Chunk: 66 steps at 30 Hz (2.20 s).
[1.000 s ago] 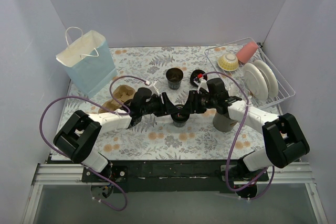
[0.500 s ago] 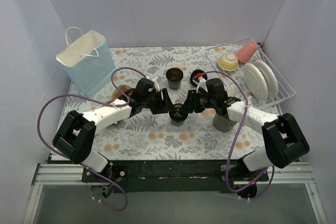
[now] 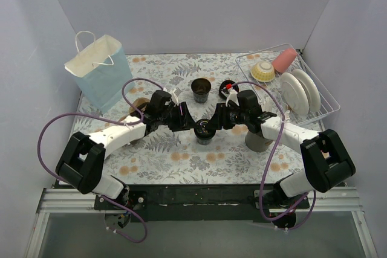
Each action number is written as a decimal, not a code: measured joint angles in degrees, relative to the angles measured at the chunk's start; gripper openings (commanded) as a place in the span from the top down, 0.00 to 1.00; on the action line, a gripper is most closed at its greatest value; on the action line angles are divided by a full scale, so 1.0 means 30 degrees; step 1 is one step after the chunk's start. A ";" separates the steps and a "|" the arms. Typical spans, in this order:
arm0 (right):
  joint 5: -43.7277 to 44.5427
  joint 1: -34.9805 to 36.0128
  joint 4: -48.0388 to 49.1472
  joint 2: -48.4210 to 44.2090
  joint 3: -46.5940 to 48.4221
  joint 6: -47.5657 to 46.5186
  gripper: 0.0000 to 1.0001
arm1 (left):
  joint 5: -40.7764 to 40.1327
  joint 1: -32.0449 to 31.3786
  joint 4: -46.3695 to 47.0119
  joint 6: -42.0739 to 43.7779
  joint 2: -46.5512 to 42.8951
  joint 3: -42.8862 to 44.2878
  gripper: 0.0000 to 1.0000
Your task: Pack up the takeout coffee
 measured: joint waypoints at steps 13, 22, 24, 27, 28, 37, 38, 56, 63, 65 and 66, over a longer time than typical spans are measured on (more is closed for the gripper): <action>0.0015 0.0007 0.0051 -0.0007 -0.0015 -0.0007 0.55 | 0.0270 0.0066 0.1501 -0.0291 -0.0335 -0.1020 0.51; 0.0029 0.0007 0.0036 -0.0036 -0.0007 -0.0051 0.55 | 0.0073 0.0408 0.1239 -0.0284 -0.0714 -0.1100 0.58; 0.0029 0.0007 0.0036 -0.0036 -0.0007 -0.0073 0.55 | 0.0073 0.0503 0.1304 -0.0277 -0.0714 -0.1100 0.60; 0.0015 0.0007 0.0036 -0.0036 -0.0007 -0.0095 0.55 | 0.0095 0.0605 0.1464 -0.0131 -0.0699 -0.1100 0.60; 0.0007 0.0007 0.0036 -0.0036 -0.0007 -0.0109 0.56 | 0.0117 0.0612 0.1537 -0.0073 -0.0678 -0.1100 0.60; -0.0051 0.0000 0.0044 -0.0044 -0.0007 -0.0328 0.56 | 0.0911 0.0736 0.2943 0.0437 0.0525 -0.1217 0.59; -0.0044 0.0000 0.0051 -0.0044 -0.0007 -0.0364 0.56 | 0.1100 0.0794 0.3162 0.0481 0.0619 -0.1239 0.57; -0.0226 -0.0197 0.3228 -0.0029 -0.1763 -0.0328 0.59 | 0.1749 0.1100 0.5668 -0.1100 0.1486 -0.2543 0.64; -0.0036 -0.0415 0.4663 -0.0058 -0.2441 -0.0066 0.60 | 0.0903 0.0729 0.7227 -0.2208 0.1676 -0.3249 0.64; 0.0015 -0.0444 0.4772 -0.0138 -0.2514 -0.0029 0.61 | 0.0532 0.0576 0.7271 -0.2339 0.1501 -0.3220 0.61; 0.0029 -0.0444 0.4758 -0.0226 -0.2521 -0.0036 0.62 | 0.0270 0.0481 0.6994 -0.2361 0.1239 -0.3140 0.57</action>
